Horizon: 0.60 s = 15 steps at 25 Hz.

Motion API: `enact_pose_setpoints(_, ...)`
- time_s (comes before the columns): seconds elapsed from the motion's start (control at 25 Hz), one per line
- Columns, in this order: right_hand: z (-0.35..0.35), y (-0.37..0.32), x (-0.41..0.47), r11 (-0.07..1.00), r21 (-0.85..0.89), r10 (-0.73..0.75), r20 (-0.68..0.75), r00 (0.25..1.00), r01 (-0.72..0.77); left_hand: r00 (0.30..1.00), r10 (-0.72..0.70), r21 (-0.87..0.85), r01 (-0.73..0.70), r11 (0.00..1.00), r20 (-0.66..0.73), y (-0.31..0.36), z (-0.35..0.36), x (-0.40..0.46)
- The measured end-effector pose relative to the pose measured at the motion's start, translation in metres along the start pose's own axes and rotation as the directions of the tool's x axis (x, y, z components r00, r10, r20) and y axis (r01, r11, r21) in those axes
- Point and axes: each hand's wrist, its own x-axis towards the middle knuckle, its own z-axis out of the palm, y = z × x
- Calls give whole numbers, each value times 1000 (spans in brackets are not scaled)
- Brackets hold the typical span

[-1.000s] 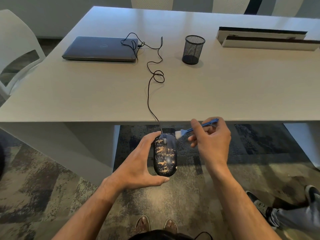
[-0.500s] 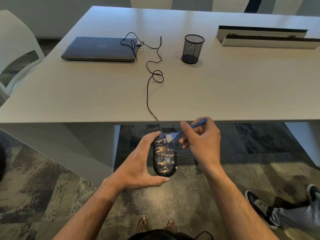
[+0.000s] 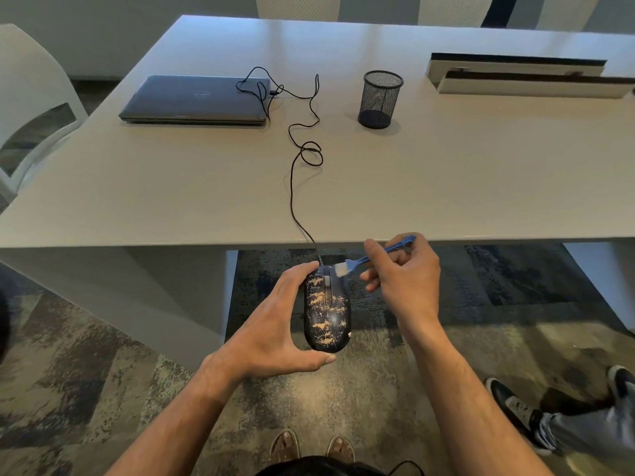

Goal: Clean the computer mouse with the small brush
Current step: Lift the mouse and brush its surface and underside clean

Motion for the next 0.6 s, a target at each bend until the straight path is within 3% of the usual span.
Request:
enact_pose_setpoints(0.16,-15,3,5,1000,25,16,-71,997,-14,1000,-1,8,1,1000,-11,-2,-1,-3)
enact_pose_setpoints(0.28,-5,0,3,994,111,15,14,1000,-16,1000,7,6,-7,1000,-6,-2,0,-2)
enact_pose_setpoints(0.6,-16,-5,2,1000,30,-5,-41,999,7,1000,-5,-3,5,1000,-12,-5,-2,-2)
